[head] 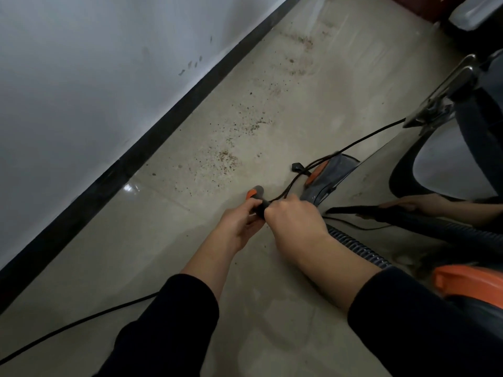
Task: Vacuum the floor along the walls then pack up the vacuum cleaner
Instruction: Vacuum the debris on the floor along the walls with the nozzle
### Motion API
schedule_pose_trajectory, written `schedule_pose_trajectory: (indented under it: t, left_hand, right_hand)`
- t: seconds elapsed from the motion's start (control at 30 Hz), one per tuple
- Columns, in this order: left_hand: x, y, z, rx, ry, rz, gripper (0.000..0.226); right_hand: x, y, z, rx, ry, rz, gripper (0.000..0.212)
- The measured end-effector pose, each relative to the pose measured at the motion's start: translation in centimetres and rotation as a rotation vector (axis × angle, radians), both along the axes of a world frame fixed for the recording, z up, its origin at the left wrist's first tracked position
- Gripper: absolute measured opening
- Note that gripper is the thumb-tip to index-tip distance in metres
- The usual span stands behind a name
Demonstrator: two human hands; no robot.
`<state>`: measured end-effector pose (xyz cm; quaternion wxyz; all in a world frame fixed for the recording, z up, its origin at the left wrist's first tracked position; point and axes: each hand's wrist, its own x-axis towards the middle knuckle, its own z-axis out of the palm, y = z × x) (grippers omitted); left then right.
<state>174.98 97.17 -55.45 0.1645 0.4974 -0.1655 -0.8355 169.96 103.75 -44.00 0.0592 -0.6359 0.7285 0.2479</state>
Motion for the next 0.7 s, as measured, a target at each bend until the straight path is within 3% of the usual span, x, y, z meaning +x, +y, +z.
schedule_pose_trajectory:
  t: [0.27,0.5,0.7]
  left_hand:
    - [2.6,-0.3,0.2,-0.014,0.047,0.025,0.043]
    - [7.3,-1.9,0.1,-0.011,-0.003,0.083,0.023]
    - [9.5,-1.8,-0.1,-0.028,-0.016,0.117,0.019]
  right_hand:
    - [2.3,0.1,0.2,-0.027,0.017,-0.010,0.024]
    - [5.3,-0.6,0.1,-0.070,-0.033,0.105,0.027]
    - [6.6,-0.8,-0.8,-0.096,-0.020,0.152,0.029]
